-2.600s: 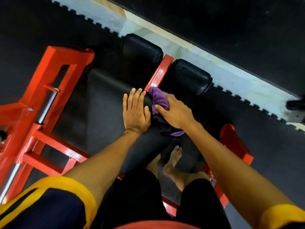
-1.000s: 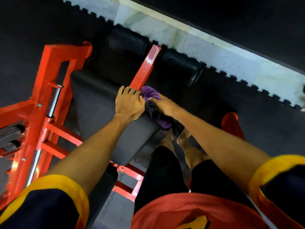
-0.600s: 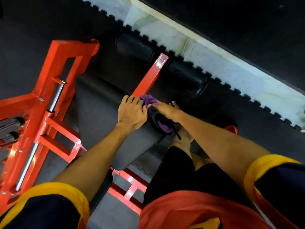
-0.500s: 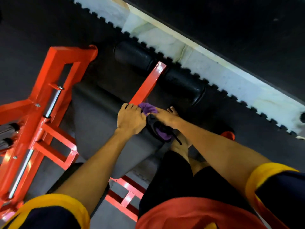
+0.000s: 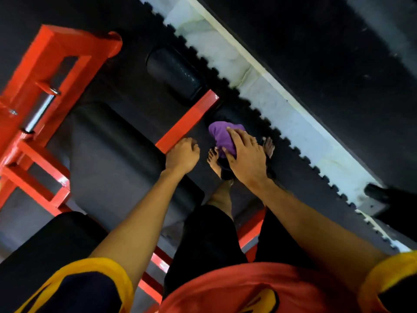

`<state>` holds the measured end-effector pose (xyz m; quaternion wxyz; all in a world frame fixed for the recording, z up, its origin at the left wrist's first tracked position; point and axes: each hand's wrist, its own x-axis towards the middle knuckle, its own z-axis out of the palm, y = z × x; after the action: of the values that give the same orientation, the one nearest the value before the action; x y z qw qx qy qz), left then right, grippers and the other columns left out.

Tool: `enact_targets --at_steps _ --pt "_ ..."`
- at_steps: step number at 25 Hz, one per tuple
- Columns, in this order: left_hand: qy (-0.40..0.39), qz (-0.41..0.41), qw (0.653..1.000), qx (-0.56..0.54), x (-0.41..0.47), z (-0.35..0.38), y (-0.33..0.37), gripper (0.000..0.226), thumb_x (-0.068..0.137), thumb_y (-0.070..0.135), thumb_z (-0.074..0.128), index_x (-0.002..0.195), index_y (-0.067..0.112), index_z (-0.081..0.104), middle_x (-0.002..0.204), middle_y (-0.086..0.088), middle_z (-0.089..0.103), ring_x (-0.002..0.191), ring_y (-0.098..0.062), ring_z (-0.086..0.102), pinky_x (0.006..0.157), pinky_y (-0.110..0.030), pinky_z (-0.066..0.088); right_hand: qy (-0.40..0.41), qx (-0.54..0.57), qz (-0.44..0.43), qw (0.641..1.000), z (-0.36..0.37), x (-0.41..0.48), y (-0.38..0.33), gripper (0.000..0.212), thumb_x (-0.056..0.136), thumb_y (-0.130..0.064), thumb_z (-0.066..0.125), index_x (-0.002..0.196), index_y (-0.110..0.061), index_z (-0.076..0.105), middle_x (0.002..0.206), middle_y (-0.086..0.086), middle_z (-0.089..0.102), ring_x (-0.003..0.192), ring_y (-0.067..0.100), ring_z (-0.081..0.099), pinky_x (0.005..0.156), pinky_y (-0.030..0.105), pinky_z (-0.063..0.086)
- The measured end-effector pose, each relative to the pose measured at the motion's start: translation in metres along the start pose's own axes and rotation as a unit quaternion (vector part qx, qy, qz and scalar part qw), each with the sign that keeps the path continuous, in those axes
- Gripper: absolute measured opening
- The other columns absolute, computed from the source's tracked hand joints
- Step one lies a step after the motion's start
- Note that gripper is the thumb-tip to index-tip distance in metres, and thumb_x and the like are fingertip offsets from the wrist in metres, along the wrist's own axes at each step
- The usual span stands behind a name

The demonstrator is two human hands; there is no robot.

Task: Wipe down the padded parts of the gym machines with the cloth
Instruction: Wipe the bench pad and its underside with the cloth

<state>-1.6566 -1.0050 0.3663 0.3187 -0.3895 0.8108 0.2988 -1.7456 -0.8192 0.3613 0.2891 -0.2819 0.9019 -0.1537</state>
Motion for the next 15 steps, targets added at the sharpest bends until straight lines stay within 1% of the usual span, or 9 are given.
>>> enact_targets --at_steps 2,5,8,9,10,11,12,13,15 --pt "-0.036 -0.057 0.984 -0.165 0.010 0.019 0.018 0.030 0.104 0.025 0.047 0.126 0.014 0.065 0.133 -0.009 0.064 0.124 -0.028 0.057 0.098 -0.031 0.042 0.020 -0.021 -0.008 1.000 -0.006 0.015 0.019 0.061 0.099 -0.044 0.056 0.156 -0.028 0.039 0.155 0.009 0.046 0.135 0.041 0.049 0.105 0.056 0.044" --pt "-0.012 -0.161 0.923 -0.349 0.026 0.046 0.045 0.033 0.107 0.023 0.043 0.130 0.007 0.061 0.127 -0.011 0.064 0.118 -0.025 0.059 0.088 -0.025 0.040 0.000 -0.041 -0.048 0.998 -0.007 0.055 0.041 0.064 0.100 -0.045 0.055 0.158 -0.028 0.035 0.159 0.011 0.041 0.142 0.041 0.041 0.109 0.058 0.040" --pt "0.043 -0.236 0.833 -0.498 0.043 0.071 0.071 0.035 0.110 0.023 0.036 0.124 0.004 0.062 0.120 -0.016 0.066 0.111 -0.029 0.063 0.080 -0.025 0.041 -0.047 -0.075 -0.144 0.986 0.011 0.098 0.046 0.074 0.094 -0.041 0.063 0.160 -0.032 0.030 0.165 0.010 0.029 0.149 0.041 0.029 0.113 0.063 0.035" --pt "0.050 -0.247 0.795 -0.552 0.046 0.078 0.078 0.036 0.110 0.026 0.036 0.122 0.008 0.064 0.116 -0.014 0.069 0.105 -0.026 0.067 0.075 -0.024 0.046 -0.073 -0.085 -0.168 0.979 0.021 0.110 0.045 0.078 0.092 -0.041 0.065 0.161 -0.034 0.028 0.168 0.010 0.023 0.151 0.045 0.022 0.115 0.065 0.030" --pt "0.047 -0.262 0.756 -0.598 0.048 0.082 0.084 0.036 0.110 0.029 0.035 0.122 0.012 0.065 0.110 -0.008 0.071 0.096 -0.018 0.069 0.069 -0.020 0.050 -0.095 -0.090 -0.179 0.975 0.030 0.118 0.044 0.081 0.091 -0.043 0.065 0.161 -0.035 0.025 0.170 0.011 0.016 0.152 0.049 0.015 0.117 0.068 0.025" --pt "0.046 -0.276 0.722 -0.633 0.052 0.085 0.088 0.036 0.110 0.031 0.034 0.122 0.016 0.064 0.106 -0.002 0.071 0.088 -0.010 0.068 0.064 -0.017 0.052 -0.102 -0.092 -0.180 0.974 0.039 0.121 0.043 0.083 0.091 -0.045 0.064 0.162 -0.036 0.023 0.171 0.011 0.011 0.152 0.052 0.009 0.119 0.069 0.021" --pt "0.047 -0.284 0.703 -0.651 0.058 0.088 0.091 0.037 0.111 0.032 0.031 0.122 0.017 0.063 0.104 0.001 0.069 0.086 -0.007 0.065 0.065 -0.016 0.054 -0.096 -0.091 -0.175 0.976 0.045 0.119 0.044 0.084 0.090 -0.046 0.064 0.162 -0.036 0.022 0.171 0.011 0.008 0.152 0.054 0.005 0.119 0.069 0.018" --pt "0.045 -0.294 0.694 -0.655 0.061 0.091 0.091 0.041 0.111 0.035 0.028 0.122 0.018 0.064 0.103 0.002 0.067 0.086 -0.008 0.062 0.069 -0.019 0.054 -0.086 -0.090 -0.172 0.977 0.049 0.110 0.049 0.085 0.089 -0.047 0.064 0.162 -0.036 0.022 0.171 0.011 0.007 0.152 0.054 0.003 0.120 0.069 0.017" --pt "0.052 -0.316 0.685 -0.654 0.065 0.093 0.087 0.050 0.110 0.045 0.024 0.117 0.020 0.067 0.101 0.002 0.066 0.087 -0.011 0.058 0.079 -0.029 0.049 -0.070 -0.099 -0.197 0.973 0.052 0.080 0.071 0.090 0.085 -0.044 0.069 0.162 -0.036 0.024 0.171 0.011 0.007 0.153 0.052 0.002 0.121 0.068 0.015"
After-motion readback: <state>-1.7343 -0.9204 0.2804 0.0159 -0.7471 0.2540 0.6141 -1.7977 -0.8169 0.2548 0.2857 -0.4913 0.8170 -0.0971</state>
